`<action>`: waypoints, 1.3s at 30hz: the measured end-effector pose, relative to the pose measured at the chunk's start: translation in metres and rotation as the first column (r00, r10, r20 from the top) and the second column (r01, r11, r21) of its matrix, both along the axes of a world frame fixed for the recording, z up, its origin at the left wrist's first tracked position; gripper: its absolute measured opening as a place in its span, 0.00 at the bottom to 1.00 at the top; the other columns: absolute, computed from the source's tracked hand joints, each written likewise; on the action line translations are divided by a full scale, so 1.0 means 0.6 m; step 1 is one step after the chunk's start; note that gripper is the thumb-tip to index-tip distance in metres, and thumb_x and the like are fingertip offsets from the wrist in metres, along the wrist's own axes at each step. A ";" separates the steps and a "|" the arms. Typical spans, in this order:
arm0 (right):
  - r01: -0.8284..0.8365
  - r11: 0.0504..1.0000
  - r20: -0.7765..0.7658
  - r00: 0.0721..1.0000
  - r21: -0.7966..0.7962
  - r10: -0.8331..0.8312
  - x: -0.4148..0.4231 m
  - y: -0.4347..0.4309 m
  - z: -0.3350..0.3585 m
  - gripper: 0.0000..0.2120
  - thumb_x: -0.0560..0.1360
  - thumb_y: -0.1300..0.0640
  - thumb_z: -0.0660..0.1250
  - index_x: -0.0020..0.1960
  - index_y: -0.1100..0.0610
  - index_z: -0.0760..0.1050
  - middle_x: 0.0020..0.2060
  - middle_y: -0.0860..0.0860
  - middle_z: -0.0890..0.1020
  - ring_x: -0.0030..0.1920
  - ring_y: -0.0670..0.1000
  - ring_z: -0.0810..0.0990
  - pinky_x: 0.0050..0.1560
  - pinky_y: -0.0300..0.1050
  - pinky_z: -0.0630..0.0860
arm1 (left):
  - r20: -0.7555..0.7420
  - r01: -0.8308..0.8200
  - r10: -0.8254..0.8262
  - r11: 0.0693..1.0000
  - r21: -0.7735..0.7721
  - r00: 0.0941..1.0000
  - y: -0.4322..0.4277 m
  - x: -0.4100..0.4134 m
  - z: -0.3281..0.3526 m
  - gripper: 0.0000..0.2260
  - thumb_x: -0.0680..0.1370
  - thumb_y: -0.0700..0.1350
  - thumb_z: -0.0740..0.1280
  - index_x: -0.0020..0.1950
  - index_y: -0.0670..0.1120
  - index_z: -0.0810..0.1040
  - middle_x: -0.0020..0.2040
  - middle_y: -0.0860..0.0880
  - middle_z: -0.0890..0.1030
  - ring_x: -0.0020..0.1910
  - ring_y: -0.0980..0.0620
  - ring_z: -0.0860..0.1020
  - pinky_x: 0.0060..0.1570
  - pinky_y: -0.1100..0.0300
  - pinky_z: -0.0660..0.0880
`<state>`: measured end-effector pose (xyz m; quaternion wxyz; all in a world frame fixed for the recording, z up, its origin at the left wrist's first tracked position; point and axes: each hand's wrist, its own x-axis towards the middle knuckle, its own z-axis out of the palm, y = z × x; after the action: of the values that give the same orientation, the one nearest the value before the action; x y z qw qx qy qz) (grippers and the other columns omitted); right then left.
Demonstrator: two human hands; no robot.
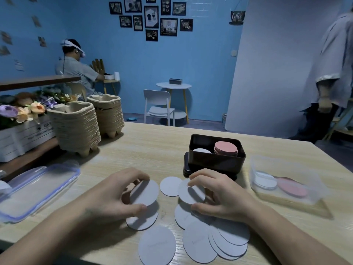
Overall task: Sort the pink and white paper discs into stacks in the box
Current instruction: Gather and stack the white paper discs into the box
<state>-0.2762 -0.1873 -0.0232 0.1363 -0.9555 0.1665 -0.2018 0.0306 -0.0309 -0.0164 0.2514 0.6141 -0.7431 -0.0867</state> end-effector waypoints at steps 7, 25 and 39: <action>0.012 0.999 0.064 0.998 0.044 -0.014 -0.003 -0.010 0.001 0.26 0.75 0.41 0.75 0.68 0.48 0.74 0.63 0.39 0.77 0.63 0.44 0.78 0.61 0.47 0.77 | 0.007 0.048 -0.048 0.989 -0.140 0.999 -0.088 -0.064 0.005 0.28 0.72 0.60 0.70 0.70 0.53 0.75 0.59 0.62 0.75 0.59 0.60 0.75 0.56 0.58 0.77; 0.002 1.000 0.170 0.985 -0.028 0.003 0.012 -0.014 -0.006 0.17 0.76 0.45 0.76 0.59 0.51 0.78 0.71 0.52 0.77 0.75 0.44 0.72 0.67 0.47 0.75 | 0.014 0.142 -0.145 0.948 -0.284 0.989 -0.120 -0.107 -0.037 0.28 0.75 0.68 0.70 0.67 0.50 0.76 0.56 0.56 0.82 0.52 0.64 0.74 0.54 0.77 0.68; -0.026 0.998 0.167 0.986 0.058 0.016 0.008 -0.015 -0.006 0.15 0.74 0.44 0.78 0.54 0.49 0.79 0.69 0.49 0.78 0.70 0.41 0.75 0.65 0.38 0.74 | -0.051 0.184 -0.205 0.944 -0.274 0.977 -0.110 -0.101 -0.038 0.14 0.76 0.58 0.76 0.53 0.52 0.77 0.54 0.57 0.82 0.55 0.52 0.82 0.49 0.51 0.79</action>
<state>-0.2717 -0.1962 -0.0270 0.1804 -0.9325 0.1505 -0.2744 -0.0303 -0.0970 -0.0394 0.3513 0.4940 -0.7946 -0.0340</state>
